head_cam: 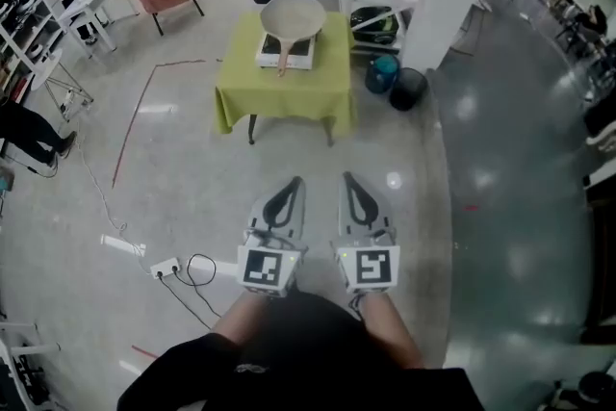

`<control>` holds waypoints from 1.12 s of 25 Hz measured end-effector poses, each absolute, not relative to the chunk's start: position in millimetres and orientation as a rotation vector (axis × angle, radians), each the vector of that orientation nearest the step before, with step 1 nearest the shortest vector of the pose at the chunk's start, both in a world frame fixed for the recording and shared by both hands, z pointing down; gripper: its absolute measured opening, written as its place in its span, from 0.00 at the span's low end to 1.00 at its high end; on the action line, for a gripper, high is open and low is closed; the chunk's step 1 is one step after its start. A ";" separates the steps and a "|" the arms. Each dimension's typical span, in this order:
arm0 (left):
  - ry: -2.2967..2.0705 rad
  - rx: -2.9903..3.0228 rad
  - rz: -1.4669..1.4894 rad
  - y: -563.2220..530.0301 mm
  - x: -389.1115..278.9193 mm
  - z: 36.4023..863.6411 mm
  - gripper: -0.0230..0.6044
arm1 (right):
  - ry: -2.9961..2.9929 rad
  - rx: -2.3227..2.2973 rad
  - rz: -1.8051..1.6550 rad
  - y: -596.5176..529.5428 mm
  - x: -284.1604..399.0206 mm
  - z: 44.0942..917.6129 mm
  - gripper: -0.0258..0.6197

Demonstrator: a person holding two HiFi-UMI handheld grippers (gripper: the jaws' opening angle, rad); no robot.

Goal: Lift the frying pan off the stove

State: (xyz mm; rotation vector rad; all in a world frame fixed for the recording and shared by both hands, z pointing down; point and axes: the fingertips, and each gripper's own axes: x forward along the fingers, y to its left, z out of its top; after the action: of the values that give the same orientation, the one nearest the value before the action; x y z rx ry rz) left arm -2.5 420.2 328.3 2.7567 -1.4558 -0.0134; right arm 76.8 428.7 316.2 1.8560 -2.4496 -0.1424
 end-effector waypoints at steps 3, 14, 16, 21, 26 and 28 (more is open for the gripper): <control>-1.466 2.733 0.002 417.0 -13.8 335.5 0.11 | -2.451 1.830 -0.122 424.3 68.0 324.2 0.06; -1.501 2.706 0.002 377.4 -54.5 351.6 0.11 | -2.469 1.753 -0.082 381.7 21.0 343.8 0.06; -1.488 2.684 0.029 365.4 -62.7 358.6 0.11 | -2.464 1.734 -0.075 368.4 10.0 347.4 0.06; -1.475 2.654 0.033 327.9 -87.7 363.2 0.11 | -2.454 1.692 -0.067 330.4 -18.5 351.5 0.06; -1.477 2.635 0.025 290.3 -117.6 371.5 0.11 | -2.442 1.681 -0.049 294.9 -45.3 360.7 0.06; -1.464 2.638 0.032 275.4 -126.2 374.0 0.11 | -2.437 1.685 -0.046 281.2 -54.1 362.4 0.06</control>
State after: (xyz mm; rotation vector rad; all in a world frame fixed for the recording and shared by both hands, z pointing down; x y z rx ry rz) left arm -126.2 275.4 374.0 2.6379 -1.4641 0.0321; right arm -54.1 281.2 362.4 1.6846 -2.4370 -0.0455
